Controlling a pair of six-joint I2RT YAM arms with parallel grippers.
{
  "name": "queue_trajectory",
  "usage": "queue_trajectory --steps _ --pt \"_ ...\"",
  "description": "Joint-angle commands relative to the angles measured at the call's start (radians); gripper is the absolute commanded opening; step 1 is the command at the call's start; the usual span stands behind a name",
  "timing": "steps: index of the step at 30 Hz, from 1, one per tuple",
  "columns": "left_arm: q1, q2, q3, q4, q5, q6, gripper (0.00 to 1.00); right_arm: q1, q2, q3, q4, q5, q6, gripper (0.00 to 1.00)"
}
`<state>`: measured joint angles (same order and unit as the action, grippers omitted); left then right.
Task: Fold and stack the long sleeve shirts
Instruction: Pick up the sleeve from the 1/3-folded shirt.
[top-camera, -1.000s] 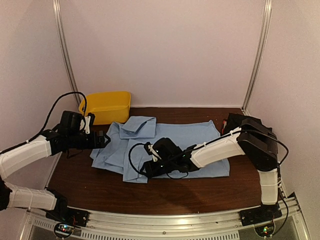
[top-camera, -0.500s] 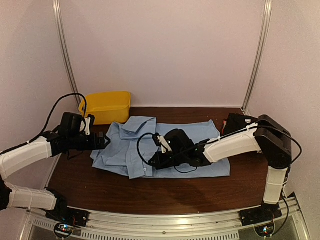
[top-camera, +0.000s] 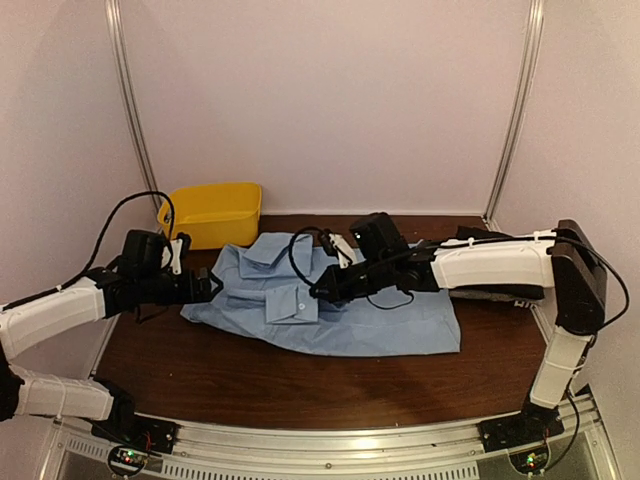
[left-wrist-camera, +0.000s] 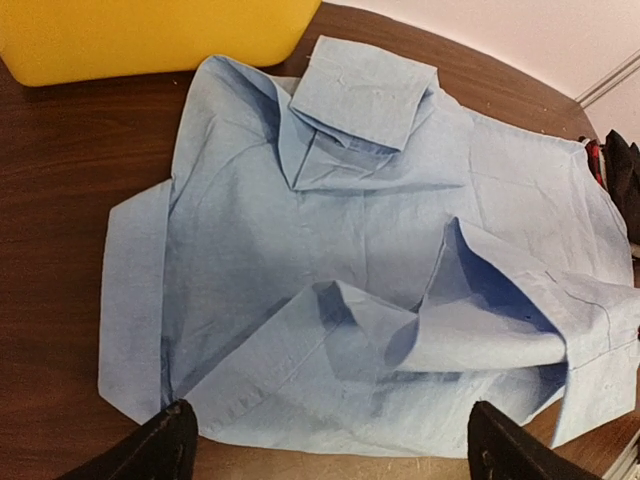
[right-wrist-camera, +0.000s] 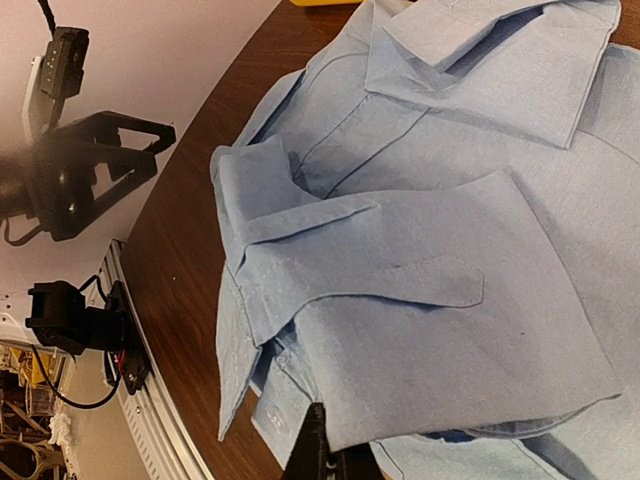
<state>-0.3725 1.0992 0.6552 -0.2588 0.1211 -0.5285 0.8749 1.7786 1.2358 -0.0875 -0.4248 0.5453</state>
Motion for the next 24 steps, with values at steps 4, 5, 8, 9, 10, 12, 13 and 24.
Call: queue_trajectory --steps 4,5,8,9,10,12,13,24 --pt "0.007 -0.021 -0.064 0.088 0.053 -0.033 0.96 -0.011 0.124 0.060 0.013 -0.039 0.009 0.00" --pt "0.007 -0.020 -0.078 0.102 0.065 -0.042 0.95 -0.014 0.138 0.062 0.014 -0.026 0.017 0.01" --pt "0.007 -0.013 -0.115 0.136 0.080 -0.066 0.96 -0.011 0.160 0.075 -0.027 0.037 0.021 0.15" --pt "0.007 -0.009 -0.123 0.142 0.079 -0.068 0.96 -0.009 0.158 0.076 -0.041 0.060 0.019 0.20" --pt "0.007 -0.005 -0.129 0.146 0.072 -0.070 0.95 -0.002 0.155 0.076 -0.053 0.083 0.017 0.25" --pt "0.007 0.001 -0.138 0.151 0.056 -0.077 0.95 0.013 0.140 0.072 -0.083 0.131 0.009 0.33" --pt "0.007 0.004 -0.141 0.152 0.044 -0.079 0.95 0.023 0.133 0.069 -0.094 0.157 0.005 0.36" --pt "0.007 0.052 -0.120 0.116 -0.186 -0.084 0.95 0.089 0.079 0.004 -0.123 0.285 0.006 0.40"
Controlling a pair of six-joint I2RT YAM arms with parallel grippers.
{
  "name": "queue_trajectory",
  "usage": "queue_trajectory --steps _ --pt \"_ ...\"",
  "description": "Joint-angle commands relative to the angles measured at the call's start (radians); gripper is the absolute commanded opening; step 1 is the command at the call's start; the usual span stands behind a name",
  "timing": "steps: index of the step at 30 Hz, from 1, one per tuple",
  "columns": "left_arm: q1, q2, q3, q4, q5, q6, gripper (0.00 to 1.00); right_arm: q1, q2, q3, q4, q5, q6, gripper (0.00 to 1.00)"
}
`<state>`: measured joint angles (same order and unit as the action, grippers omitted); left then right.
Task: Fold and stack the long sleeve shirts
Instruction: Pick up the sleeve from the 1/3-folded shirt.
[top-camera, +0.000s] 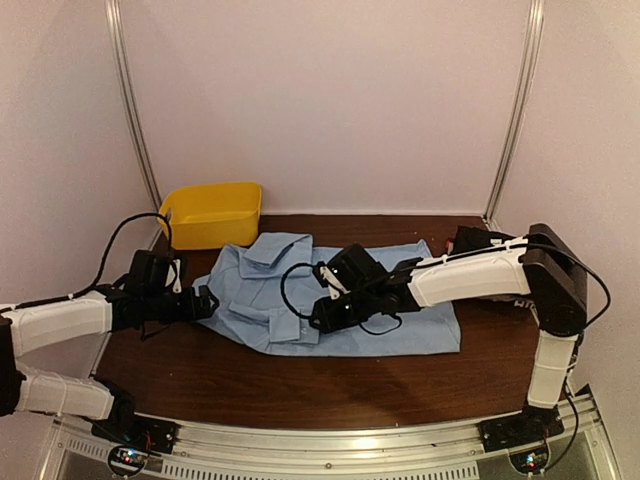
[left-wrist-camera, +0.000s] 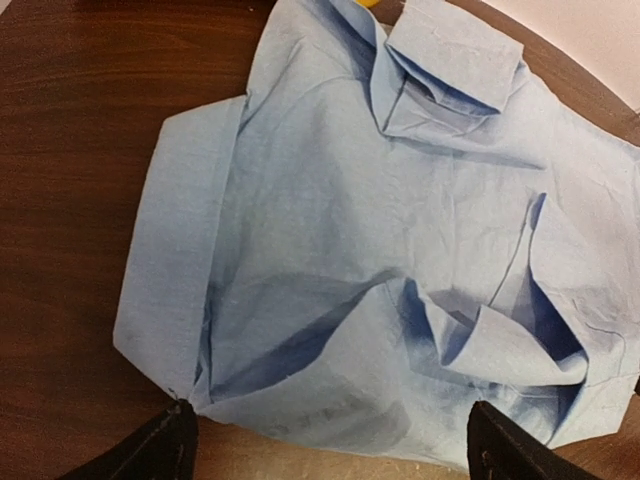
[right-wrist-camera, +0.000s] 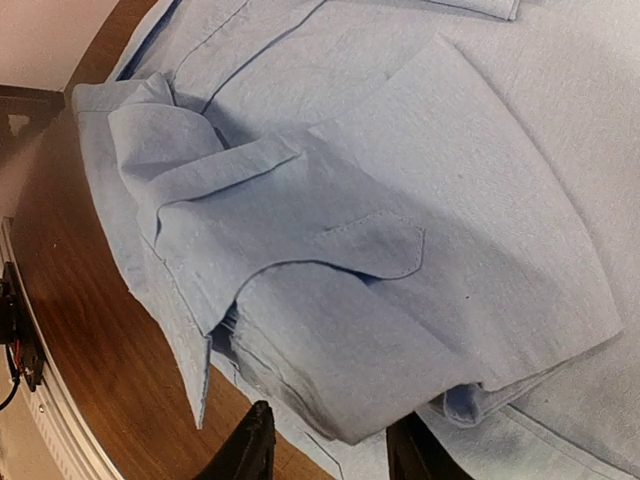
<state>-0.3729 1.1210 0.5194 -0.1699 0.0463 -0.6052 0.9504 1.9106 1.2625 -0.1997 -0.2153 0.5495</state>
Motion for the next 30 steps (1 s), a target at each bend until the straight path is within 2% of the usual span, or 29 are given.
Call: queue_trajectory --steps 1,6,11,19,24,30 --pt "0.008 0.046 0.021 0.026 -0.129 -0.006 0.95 0.019 -0.058 -0.024 -0.012 0.082 -0.001 0.40" --pt "0.008 0.126 0.040 0.028 -0.135 -0.001 0.94 0.034 -0.093 -0.028 -0.019 0.098 -0.027 0.43" --pt "0.008 0.132 0.034 0.056 -0.101 0.008 0.87 0.048 -0.095 -0.037 -0.001 0.077 -0.031 0.47" --pt "0.007 0.144 0.045 0.067 -0.077 0.037 0.79 0.061 -0.048 -0.043 0.039 0.039 -0.015 0.47" --pt "0.008 0.157 0.069 0.076 -0.079 0.050 0.84 0.082 -0.036 -0.044 0.052 0.034 -0.006 0.47" --pt "0.008 0.171 0.080 0.102 -0.058 0.053 0.85 0.102 -0.039 -0.065 0.047 0.069 0.015 0.54"
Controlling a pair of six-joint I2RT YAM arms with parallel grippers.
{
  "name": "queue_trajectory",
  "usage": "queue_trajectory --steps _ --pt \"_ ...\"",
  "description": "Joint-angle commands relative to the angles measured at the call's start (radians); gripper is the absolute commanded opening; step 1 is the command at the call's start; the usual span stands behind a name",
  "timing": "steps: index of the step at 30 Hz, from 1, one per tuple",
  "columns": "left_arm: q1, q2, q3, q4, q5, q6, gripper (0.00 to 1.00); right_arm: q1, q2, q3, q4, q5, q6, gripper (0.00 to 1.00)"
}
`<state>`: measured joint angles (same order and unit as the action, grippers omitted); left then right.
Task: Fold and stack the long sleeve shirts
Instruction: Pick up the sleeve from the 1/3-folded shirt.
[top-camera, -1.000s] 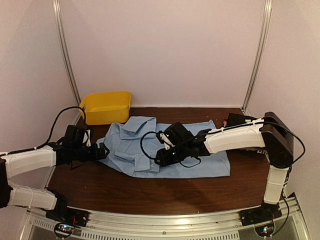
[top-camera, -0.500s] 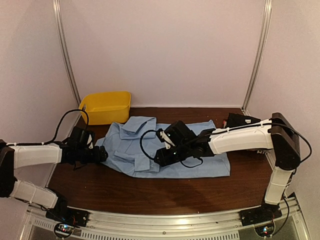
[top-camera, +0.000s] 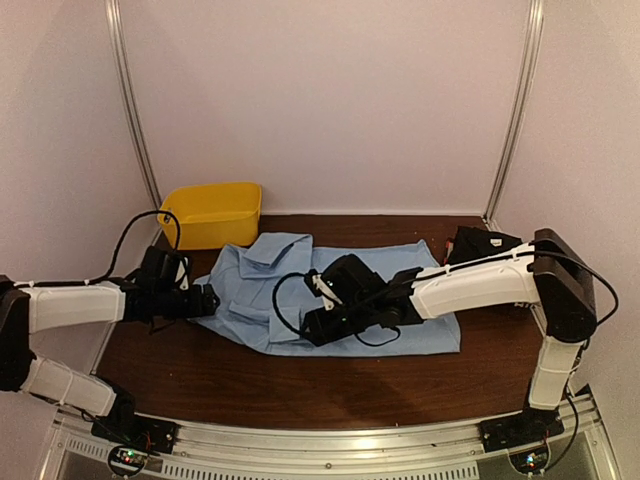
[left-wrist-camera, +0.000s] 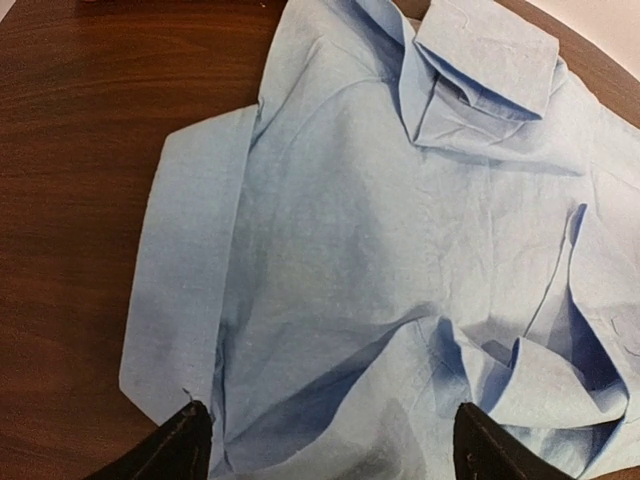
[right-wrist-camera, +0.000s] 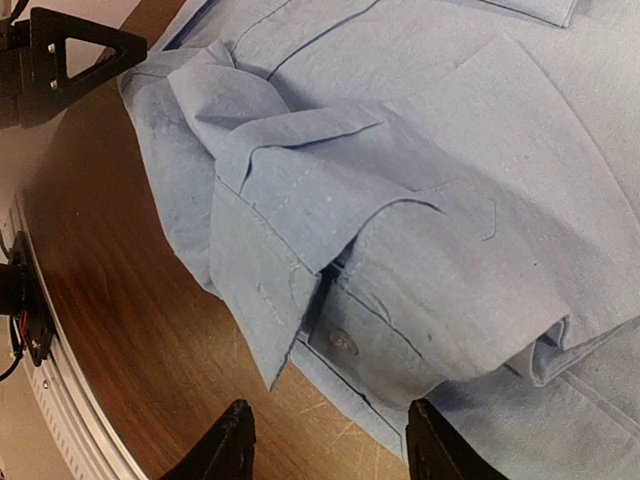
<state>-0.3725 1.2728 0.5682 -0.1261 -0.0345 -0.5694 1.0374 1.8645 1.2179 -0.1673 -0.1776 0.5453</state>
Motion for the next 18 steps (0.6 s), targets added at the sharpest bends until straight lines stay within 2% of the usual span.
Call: queue_trajectory --steps 1,18 --pt "0.007 0.023 0.032 0.060 0.028 0.017 0.84 0.016 0.007 -0.022 0.013 0.041 0.022 0.55" --pt "0.007 0.029 0.008 0.091 0.082 0.017 0.77 0.010 0.078 -0.023 0.049 0.095 0.023 0.56"
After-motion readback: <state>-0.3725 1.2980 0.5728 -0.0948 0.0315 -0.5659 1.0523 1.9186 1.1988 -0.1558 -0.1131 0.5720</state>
